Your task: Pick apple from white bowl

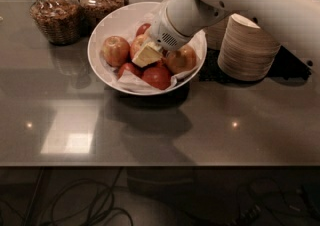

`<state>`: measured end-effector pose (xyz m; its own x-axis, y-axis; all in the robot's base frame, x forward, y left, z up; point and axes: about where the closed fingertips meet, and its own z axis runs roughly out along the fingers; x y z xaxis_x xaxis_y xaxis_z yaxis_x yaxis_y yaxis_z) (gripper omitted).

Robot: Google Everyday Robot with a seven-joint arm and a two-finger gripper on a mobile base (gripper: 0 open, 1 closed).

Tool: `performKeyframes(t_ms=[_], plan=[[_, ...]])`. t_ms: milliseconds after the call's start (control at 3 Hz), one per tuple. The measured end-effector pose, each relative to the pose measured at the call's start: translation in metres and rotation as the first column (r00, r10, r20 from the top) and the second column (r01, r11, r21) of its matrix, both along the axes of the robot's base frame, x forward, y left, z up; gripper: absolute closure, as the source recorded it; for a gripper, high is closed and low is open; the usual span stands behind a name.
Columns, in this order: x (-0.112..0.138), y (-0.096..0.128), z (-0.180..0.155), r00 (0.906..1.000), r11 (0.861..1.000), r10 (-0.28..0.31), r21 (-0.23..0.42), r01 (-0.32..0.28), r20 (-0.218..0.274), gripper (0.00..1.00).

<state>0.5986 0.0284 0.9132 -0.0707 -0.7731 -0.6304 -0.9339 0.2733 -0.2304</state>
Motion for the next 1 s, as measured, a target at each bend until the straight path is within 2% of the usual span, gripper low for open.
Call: performKeyframes(t_ms=[333,667,1000], plan=[[0.0000,0.0001,0.0000,1.0000,1.000,0.000,0.000,0.000,0.000,0.89],[-0.0001,0.0001,0.0000,1.0000,1.000,0.000,0.000,0.000,0.000,1.00],[-0.0001,0.0002,0.0001,1.0000,1.000,0.000,0.000,0.000,0.000,1.00]])
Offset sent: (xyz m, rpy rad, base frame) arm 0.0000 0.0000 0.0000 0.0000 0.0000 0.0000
